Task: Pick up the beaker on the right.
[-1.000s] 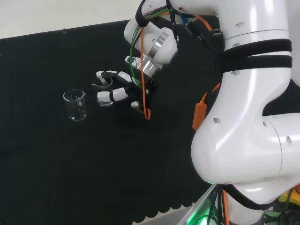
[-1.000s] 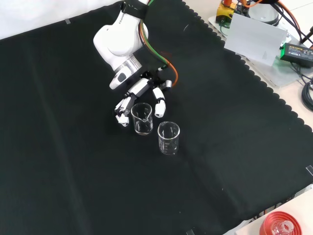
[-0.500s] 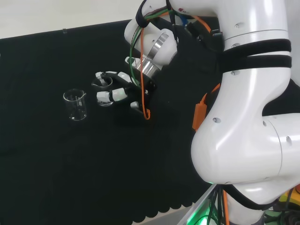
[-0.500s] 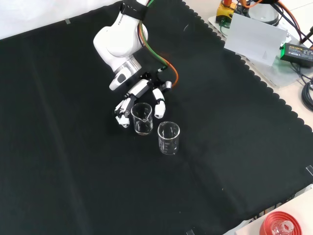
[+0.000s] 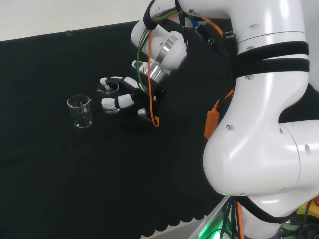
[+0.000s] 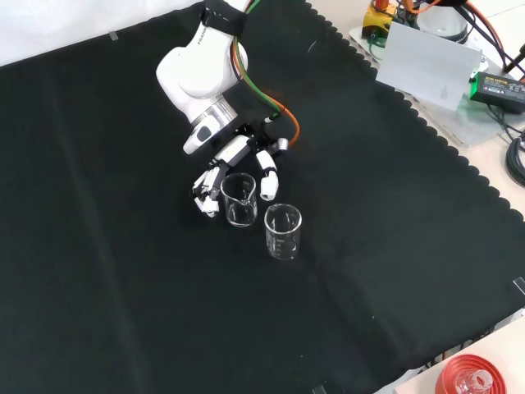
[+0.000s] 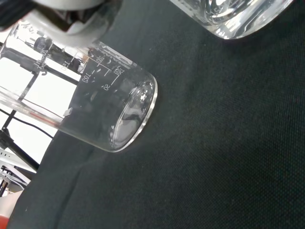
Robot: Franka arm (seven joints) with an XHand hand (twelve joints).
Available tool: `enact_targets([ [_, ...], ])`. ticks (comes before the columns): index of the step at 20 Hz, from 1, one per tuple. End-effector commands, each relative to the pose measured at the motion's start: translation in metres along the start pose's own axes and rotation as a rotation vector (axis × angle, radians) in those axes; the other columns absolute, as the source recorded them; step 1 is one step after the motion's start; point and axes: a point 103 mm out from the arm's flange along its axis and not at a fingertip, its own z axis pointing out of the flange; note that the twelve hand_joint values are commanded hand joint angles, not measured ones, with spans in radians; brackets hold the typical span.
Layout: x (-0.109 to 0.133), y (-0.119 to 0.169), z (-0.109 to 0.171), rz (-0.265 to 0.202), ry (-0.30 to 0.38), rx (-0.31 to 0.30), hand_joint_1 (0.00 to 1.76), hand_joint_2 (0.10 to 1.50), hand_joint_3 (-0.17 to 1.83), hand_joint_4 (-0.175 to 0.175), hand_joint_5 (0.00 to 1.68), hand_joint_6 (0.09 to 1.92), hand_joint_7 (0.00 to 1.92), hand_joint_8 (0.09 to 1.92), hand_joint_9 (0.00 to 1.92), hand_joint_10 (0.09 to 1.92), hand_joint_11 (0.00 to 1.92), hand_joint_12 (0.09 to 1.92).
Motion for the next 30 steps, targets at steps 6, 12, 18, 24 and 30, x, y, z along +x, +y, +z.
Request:
enact_targets([
  [6, 0.003, 0.000, 0.000, -0.002, 0.004, -0.103, 1.02, 0.62, 0.61, 0.059, 0.94, 0.86, 0.82, 0.59, 0.69, 0.58, 0.05, 1.35],
  [12, 0.005, 0.000, -0.004, -0.003, -0.009, -0.147, 1.15, 0.57, 0.78, 0.174, 1.32, 0.63, 1.31, 0.40, 0.99, 0.49, 0.27, 1.32],
  [18, 0.009, 0.001, -0.011, -0.019, -0.023, -0.148, 1.17, 0.55, 0.75, 0.175, 1.43, 0.43, 1.42, 0.24, 1.05, 0.43, 0.33, 1.31],
  [24, 0.017, 0.001, -0.021, -0.044, -0.061, -0.144, 1.17, 0.54, 0.75, 0.175, 1.47, 0.34, 1.47, 0.18, 1.06, 0.43, 0.36, 1.30],
  [30, 0.027, -0.001, -0.030, -0.042, -0.094, -0.118, 1.26, 0.55, 0.74, 0.119, 1.41, 0.50, 1.55, 0.09, 1.15, 0.41, 0.44, 1.28],
])
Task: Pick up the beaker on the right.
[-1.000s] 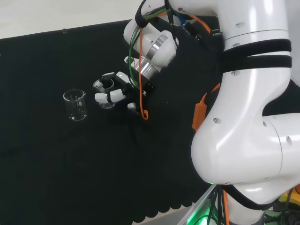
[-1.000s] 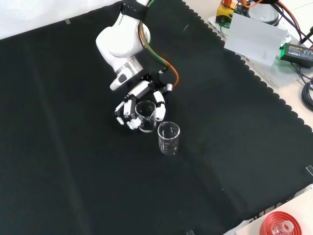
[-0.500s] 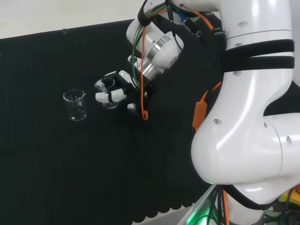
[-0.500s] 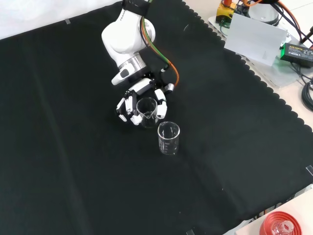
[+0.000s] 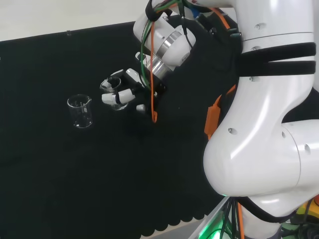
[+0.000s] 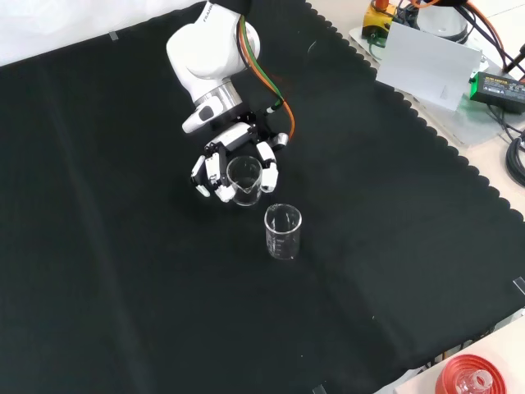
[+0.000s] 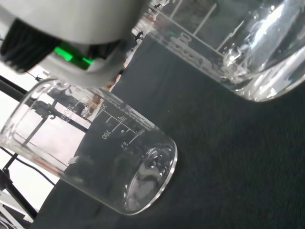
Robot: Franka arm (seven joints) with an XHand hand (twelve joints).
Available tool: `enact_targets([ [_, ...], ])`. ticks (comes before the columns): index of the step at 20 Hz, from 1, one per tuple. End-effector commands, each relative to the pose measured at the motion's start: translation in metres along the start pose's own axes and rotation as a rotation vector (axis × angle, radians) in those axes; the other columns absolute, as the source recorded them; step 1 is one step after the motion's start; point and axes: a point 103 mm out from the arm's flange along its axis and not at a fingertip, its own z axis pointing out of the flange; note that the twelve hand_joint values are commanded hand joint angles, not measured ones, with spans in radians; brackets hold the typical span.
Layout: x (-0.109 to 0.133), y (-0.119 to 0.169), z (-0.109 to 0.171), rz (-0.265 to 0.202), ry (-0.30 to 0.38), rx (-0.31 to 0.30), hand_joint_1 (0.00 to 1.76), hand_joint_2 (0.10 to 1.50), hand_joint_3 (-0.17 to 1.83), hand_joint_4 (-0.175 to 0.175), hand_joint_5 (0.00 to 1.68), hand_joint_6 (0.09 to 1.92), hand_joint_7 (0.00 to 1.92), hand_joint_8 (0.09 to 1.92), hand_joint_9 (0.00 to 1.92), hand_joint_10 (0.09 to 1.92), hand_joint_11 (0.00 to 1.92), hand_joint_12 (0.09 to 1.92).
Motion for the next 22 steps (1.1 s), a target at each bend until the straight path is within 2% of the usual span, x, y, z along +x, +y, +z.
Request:
enact_targets([
  [1, 0.008, -0.002, -0.009, 0.002, -0.035, 0.024, 1.28, 0.56, 0.74, 0.103, 1.38, 0.56, 1.56, 0.09, 1.16, 0.41, 0.45, 1.28],
  [4, 0.015, -0.002, -0.016, -0.004, -0.047, 0.022, 1.30, 0.56, 0.74, 0.090, 1.36, 0.62, 1.58, 0.09, 1.19, 0.41, 0.47, 1.29],
  [22, 0.046, -0.008, -0.037, -0.020, -0.084, 0.043, 1.30, 0.54, 0.76, 0.099, 1.36, 0.62, 1.60, 0.09, 1.23, 0.39, 0.53, 1.25],
])
